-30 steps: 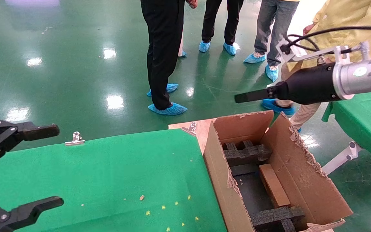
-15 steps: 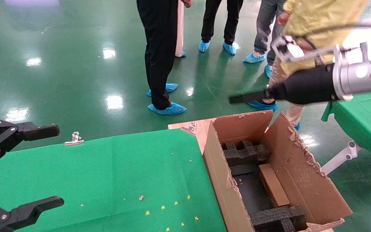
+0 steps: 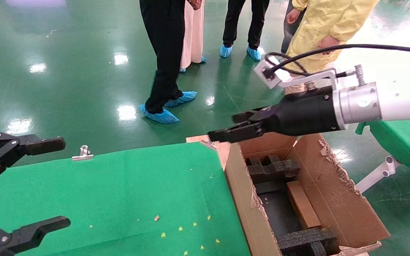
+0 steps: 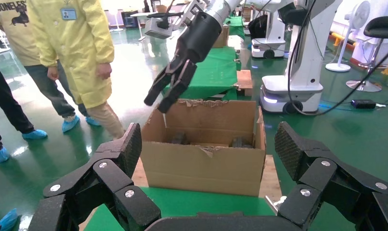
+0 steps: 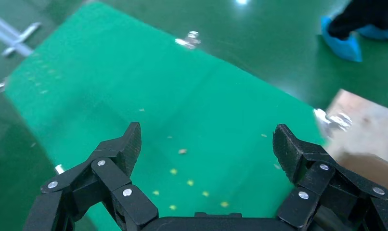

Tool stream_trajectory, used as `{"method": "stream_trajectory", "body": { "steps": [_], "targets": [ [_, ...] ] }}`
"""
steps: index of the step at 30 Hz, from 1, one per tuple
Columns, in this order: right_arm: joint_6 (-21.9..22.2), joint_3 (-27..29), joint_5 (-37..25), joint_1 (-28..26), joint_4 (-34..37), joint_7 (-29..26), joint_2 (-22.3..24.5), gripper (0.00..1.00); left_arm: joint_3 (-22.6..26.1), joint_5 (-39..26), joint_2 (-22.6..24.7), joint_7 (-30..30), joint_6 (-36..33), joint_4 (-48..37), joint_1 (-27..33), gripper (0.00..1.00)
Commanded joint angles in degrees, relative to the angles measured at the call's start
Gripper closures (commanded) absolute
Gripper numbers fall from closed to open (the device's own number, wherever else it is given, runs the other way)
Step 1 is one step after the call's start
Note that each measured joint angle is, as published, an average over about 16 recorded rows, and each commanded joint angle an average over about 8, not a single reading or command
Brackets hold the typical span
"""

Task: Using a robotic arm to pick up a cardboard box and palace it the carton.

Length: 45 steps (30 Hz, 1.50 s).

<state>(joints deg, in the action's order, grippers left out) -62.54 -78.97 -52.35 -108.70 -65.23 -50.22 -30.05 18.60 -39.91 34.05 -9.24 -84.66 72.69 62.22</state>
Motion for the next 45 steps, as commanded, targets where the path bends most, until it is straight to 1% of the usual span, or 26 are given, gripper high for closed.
{"method": "stream_trajectory", "body": {
  "steps": [1, 12, 37, 42, 45],
  "targets": [
    [-1.25, 3.40, 0.57, 2.55, -0.45, 2.13, -0.27, 0.00, 0.00, 0.00, 0.00, 0.00, 0.00, 0.00, 0.00, 0.00],
    [-7.89, 21.44, 3.57, 16.05, -2.84, 13.45, -1.69, 0.00, 0.02, 0.01, -0.01, 0.01, 0.01, 0.00, 0.01, 0.00],
    [-21.37, 58.09, 9.68, 43.49, -7.71, 36.43, -4.59, 0.00, 0.05, 0.03, -0.02, 0.02, 0.02, 0.00, 0.01, 0.00],
    [-23.41, 63.84, 10.59, 47.78, -8.41, 39.76, -5.02, 0.00, 0.05, 0.05, -0.02, 0.03, 0.03, -0.01, 0.01, 0.00],
    [-23.83, 65.12, 10.77, 48.73, -8.54, 40.40, -5.11, 0.00, 0.05, 0.05, -0.03, 0.03, 0.03, -0.01, 0.00, 0.00]
  ]
}}
